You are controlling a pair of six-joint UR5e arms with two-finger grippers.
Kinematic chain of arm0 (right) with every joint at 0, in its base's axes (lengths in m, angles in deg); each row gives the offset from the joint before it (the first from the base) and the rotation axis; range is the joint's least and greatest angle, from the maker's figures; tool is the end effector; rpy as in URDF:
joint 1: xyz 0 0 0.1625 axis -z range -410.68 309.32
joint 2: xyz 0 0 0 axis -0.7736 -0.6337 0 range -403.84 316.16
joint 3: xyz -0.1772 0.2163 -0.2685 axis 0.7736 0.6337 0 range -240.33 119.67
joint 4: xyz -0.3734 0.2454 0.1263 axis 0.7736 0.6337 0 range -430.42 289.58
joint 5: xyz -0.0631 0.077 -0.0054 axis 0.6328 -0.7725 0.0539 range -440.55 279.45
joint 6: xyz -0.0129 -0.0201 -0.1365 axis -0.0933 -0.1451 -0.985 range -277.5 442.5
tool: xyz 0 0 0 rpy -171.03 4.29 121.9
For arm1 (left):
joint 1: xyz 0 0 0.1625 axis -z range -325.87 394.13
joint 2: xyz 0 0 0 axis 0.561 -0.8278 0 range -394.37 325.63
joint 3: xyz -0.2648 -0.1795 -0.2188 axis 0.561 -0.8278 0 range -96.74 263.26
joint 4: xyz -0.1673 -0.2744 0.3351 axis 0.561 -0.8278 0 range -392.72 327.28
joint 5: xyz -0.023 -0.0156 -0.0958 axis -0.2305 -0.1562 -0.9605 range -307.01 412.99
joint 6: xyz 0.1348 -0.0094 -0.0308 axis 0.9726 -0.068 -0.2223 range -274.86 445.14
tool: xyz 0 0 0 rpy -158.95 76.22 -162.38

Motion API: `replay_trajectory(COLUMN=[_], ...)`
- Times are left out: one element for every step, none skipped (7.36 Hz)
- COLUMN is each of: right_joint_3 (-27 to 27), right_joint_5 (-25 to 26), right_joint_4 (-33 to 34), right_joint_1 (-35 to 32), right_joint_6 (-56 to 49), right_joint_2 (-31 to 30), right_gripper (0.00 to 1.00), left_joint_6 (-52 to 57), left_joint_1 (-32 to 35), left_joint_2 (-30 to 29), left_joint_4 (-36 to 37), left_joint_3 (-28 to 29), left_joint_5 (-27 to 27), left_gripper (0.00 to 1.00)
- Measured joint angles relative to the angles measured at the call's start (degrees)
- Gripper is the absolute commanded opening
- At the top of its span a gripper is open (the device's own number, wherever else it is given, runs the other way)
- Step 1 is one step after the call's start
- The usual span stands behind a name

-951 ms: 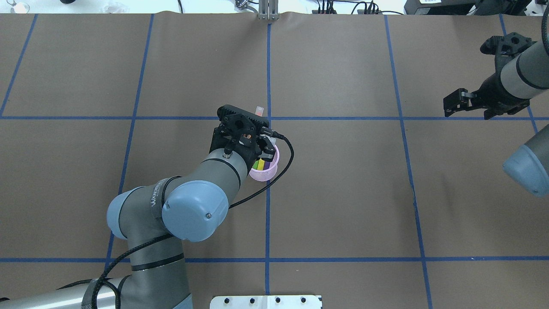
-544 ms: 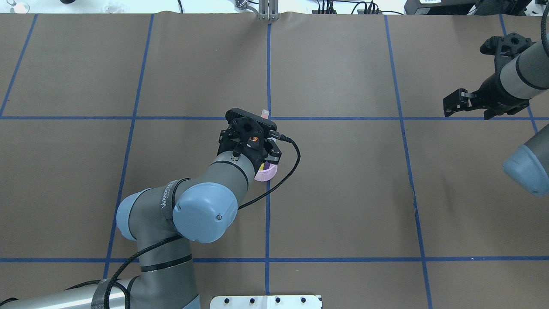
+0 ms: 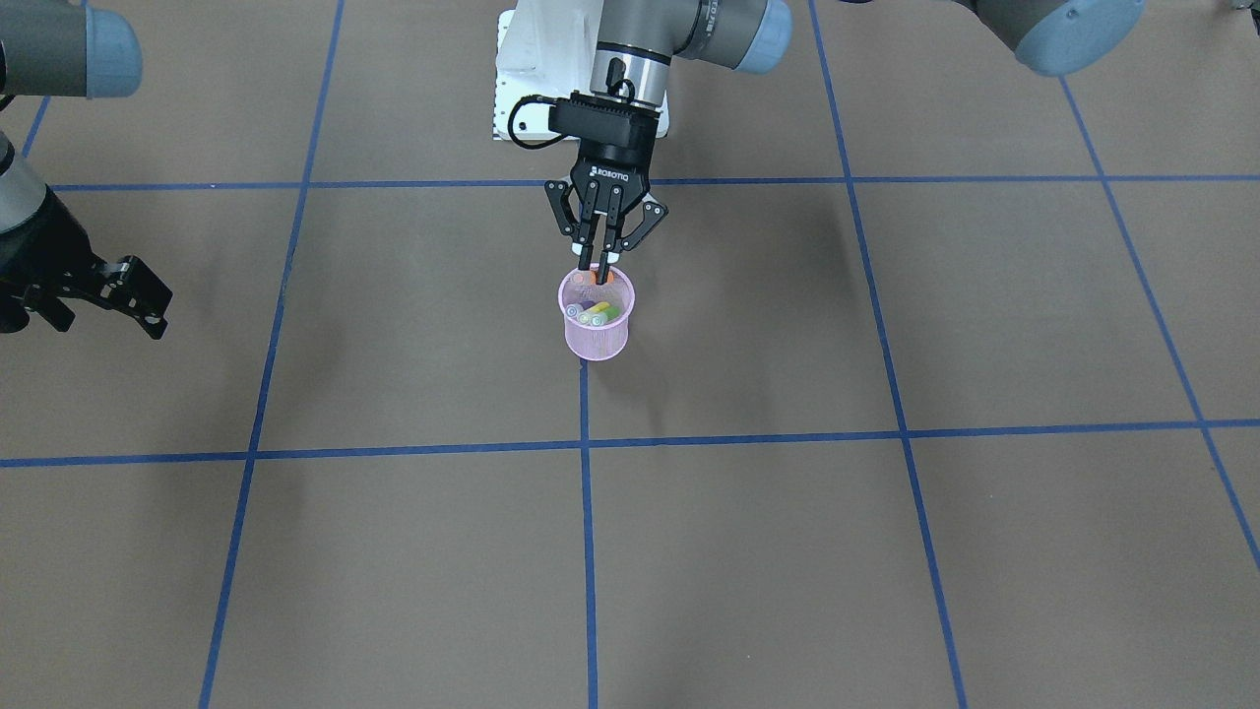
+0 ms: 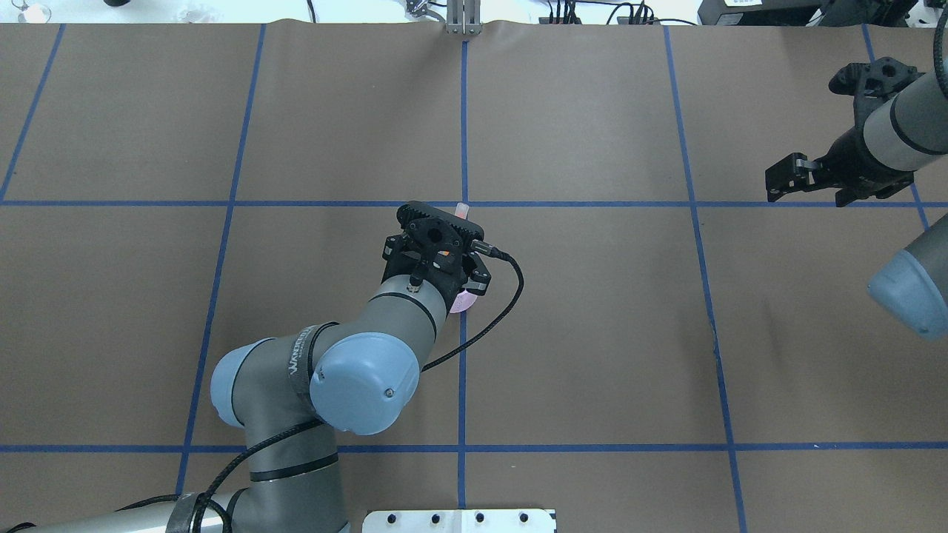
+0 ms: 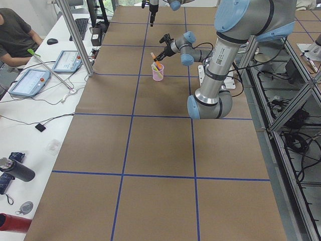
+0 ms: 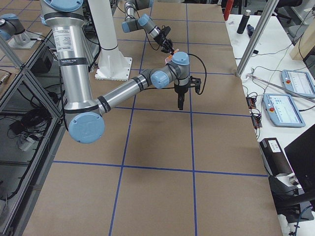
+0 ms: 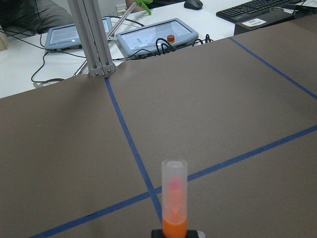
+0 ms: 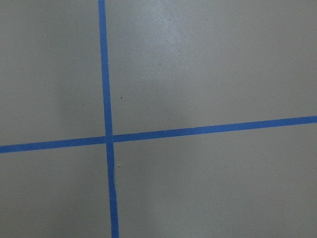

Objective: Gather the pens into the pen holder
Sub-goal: 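Lower the orange marker into the pink cup and open the left gripper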

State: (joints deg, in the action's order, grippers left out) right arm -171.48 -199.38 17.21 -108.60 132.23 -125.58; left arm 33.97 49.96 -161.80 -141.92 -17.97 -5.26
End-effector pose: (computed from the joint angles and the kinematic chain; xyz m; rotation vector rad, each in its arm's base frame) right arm -0.2579 -0.5368 0.3785 0.0894 -0.7260 0.1548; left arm 0.5942 -0.3829 0.0884 0.9568 0.7958 0.0203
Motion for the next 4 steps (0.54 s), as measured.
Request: replay_trajectory(right_joint_3=[0.00,0.02,0.04,0.08], right_joint_5=[0.00,0.00,0.00,0.00], right_joint_4=[0.02,0.04,0.02,0.01], right_joint_1=[0.00,0.00,-0.01,-0.15], right_joint_6=[0.04,0.05,0.04,-0.09], right_joint_2=[0.00,0.00,-0.01,-0.08], right_gripper=[0.99,0.99,0.99,0.99], left_joint_6=[0.04,0.17,0.34,0.58], left_joint_1=[-0.05,-0.06,0.04,0.37], left_joint_2=[-0.04,-0.10,-0.17,0.05], left_joint_4=[-0.03,-0.06,-0.08,0.00], left_joint_3=[0.23,0.18,-0.35,-1.91], left_joint_5=[0.05,0.07,-0.05,-0.32], left_gripper=[0.68,0.72,0.72,0.68])
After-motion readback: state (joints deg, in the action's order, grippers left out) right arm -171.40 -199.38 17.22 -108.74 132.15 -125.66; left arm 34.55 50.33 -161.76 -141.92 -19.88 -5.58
